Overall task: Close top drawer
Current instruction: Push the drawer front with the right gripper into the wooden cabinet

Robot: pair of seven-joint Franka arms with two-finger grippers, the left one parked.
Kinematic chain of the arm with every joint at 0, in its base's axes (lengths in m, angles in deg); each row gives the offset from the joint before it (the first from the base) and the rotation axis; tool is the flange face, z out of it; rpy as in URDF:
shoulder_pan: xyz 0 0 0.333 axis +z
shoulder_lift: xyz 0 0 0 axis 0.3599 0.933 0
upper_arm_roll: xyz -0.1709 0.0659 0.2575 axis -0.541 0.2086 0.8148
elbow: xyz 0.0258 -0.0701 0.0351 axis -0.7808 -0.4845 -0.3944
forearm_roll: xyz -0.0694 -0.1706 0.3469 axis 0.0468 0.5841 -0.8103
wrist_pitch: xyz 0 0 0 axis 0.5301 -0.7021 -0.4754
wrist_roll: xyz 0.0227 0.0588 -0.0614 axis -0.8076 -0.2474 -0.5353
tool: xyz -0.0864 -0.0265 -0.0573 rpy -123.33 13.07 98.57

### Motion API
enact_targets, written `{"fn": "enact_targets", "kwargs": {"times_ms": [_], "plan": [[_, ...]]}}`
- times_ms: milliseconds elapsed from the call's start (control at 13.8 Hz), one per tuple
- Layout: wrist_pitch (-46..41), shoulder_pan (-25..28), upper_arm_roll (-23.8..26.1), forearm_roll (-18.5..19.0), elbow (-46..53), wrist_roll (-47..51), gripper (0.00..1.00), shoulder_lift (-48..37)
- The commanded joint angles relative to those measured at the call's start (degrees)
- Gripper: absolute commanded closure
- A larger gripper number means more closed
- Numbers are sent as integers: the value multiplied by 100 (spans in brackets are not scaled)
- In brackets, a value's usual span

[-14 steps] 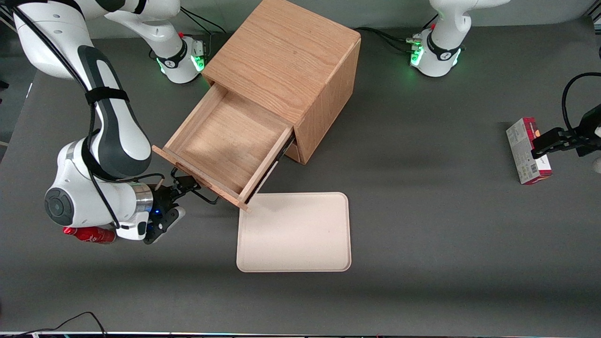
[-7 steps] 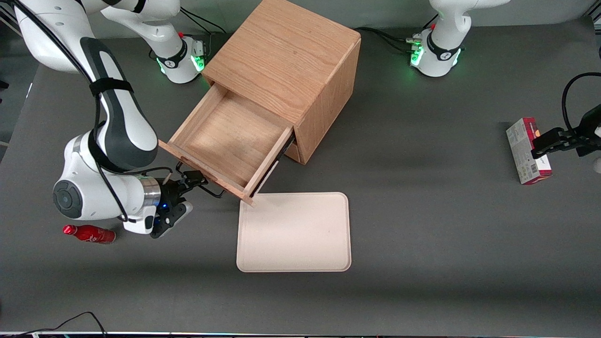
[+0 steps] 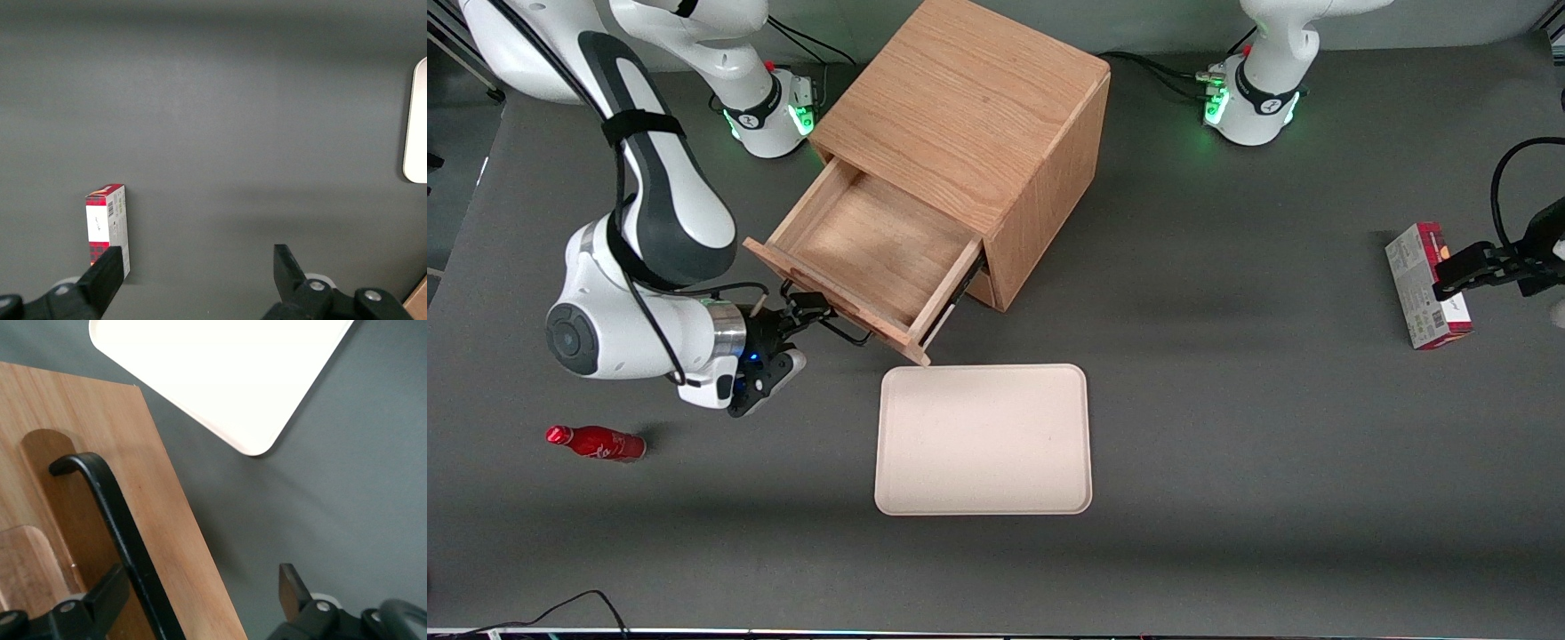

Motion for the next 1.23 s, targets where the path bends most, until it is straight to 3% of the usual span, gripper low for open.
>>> {"fn": "enact_targets", "kwargs": {"times_ms": [0,433,1156], "plan": [[261,-22,186,-224,-700,245,0,-523],[577,-4,240,-619,-1614,254,0,-1182],[1017,-31,810,-1058,-2598,736,0,-1946]]}}
